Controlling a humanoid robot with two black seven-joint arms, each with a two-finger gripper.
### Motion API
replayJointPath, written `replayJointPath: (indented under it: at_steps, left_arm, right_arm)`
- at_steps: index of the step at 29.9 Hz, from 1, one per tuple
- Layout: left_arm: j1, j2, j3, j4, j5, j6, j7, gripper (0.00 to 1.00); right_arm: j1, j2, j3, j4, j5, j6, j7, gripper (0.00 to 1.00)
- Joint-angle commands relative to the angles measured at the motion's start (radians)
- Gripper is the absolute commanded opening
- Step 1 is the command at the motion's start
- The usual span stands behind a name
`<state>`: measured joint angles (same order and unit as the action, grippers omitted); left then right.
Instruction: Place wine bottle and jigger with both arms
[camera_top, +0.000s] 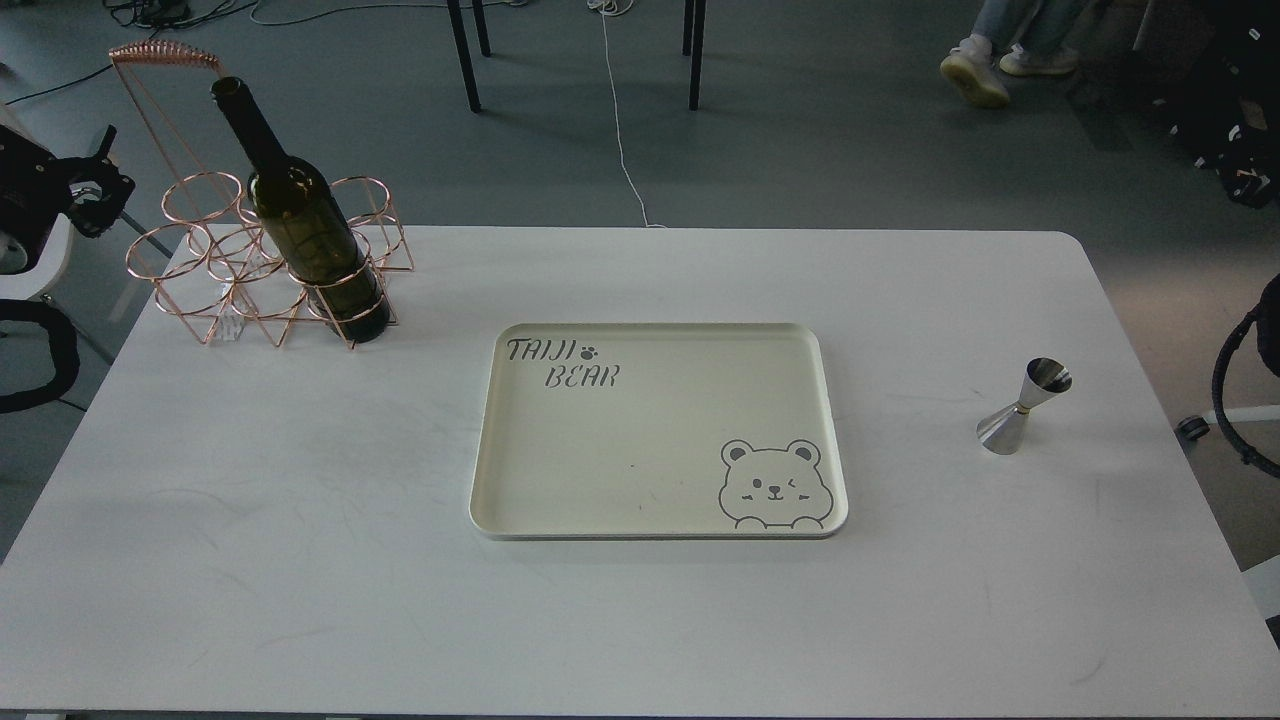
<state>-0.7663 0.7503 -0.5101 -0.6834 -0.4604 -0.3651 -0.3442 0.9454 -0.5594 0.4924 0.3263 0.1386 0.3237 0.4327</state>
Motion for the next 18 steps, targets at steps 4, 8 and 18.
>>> replayJointPath:
  at_steps: [4,8,18]
  left_arm:
    - [0.067,-0.094,-0.113,0.085,-0.014,-0.089,0.016,0.98]
    - [0.101,-0.106,-0.156,0.085,-0.012,-0.084,0.013,0.98]
    - [0.114,-0.097,-0.153,0.085,-0.001,-0.083,0.014,0.98]
  right_arm:
    - [-0.045,0.024,0.089,-0.001,0.08,0.093,-0.011,0.99]
    - [-0.076,0.067,0.103,-0.001,0.121,0.09,-0.008,0.99]
    - [-0.097,0.076,0.094,-0.001,0.118,0.1,-0.003,0.99]
